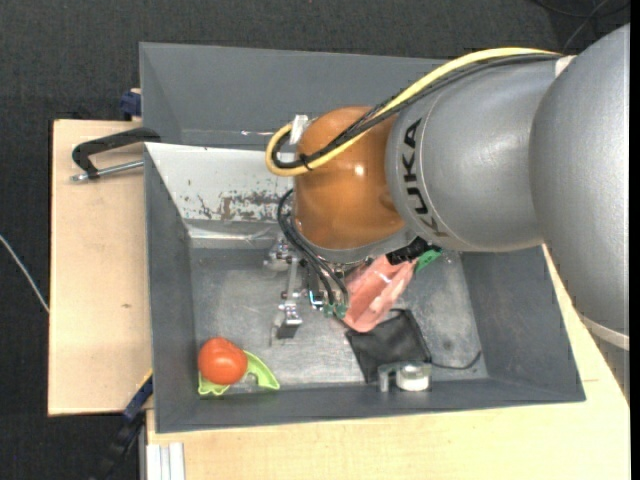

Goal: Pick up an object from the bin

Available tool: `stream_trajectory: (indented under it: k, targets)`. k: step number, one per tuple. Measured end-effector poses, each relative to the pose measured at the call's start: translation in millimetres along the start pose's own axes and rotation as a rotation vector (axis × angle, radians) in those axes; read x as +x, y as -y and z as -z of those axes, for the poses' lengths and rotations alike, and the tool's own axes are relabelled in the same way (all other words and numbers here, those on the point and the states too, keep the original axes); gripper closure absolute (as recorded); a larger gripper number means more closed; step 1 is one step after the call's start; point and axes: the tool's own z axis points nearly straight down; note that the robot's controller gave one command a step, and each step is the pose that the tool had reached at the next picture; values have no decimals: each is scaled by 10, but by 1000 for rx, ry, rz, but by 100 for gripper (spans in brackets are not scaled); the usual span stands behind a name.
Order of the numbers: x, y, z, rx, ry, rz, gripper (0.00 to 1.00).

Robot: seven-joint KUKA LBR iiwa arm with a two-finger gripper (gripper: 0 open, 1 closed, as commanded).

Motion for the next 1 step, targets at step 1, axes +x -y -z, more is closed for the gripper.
stream_trajectory:
  k: [1]
  targets:
    - [-15,9,41,-1,7,-2,0]
